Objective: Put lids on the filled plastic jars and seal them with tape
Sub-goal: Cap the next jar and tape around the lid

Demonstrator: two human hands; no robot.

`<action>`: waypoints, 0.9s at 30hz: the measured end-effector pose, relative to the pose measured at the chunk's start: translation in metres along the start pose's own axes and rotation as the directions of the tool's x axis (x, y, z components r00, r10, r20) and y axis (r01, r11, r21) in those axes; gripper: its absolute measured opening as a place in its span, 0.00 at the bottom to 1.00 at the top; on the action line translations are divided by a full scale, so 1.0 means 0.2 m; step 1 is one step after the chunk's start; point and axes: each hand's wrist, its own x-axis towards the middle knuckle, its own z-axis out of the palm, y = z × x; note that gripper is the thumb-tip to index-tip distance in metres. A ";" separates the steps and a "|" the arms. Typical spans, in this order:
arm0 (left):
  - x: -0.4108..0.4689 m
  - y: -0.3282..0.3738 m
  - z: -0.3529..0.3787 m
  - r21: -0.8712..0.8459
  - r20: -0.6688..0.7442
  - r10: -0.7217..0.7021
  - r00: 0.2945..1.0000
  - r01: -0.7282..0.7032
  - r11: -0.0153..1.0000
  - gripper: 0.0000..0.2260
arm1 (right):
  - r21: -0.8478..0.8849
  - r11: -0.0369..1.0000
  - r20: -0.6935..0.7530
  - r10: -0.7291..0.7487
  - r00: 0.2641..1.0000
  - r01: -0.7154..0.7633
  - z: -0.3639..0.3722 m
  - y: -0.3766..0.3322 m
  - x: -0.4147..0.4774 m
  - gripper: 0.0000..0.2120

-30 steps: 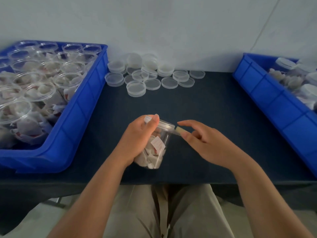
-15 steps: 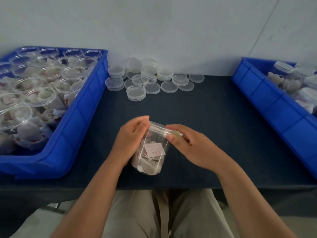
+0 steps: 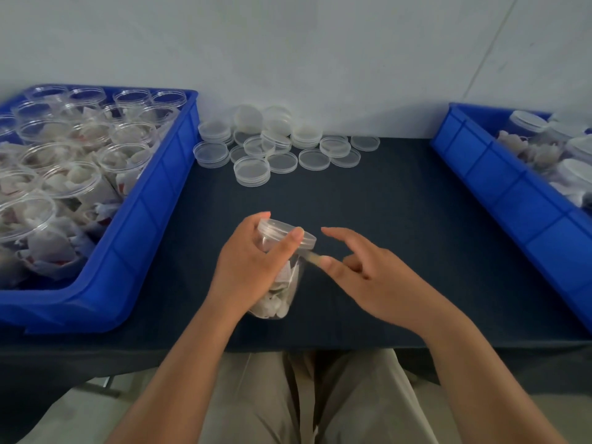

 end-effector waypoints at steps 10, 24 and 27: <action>0.10 -0.06 -0.07 -0.159 0.240 0.025 0.971 0.014 0.987 0.35 | -0.028 0.999 -0.025 0.019 1.000 -0.020 -0.04 0.08 0.07 0.29; -0.03 -0.03 -0.04 -0.008 0.023 0.136 0.991 -0.135 0.991 0.33 | -0.100 0.994 -0.175 -0.057 0.983 0.040 0.09 -0.06 0.06 0.30; -0.08 0.00 0.01 0.120 0.017 0.068 0.998 -0.069 0.990 0.48 | -0.172 0.983 -0.224 -0.100 0.969 0.062 0.15 -0.08 0.05 0.28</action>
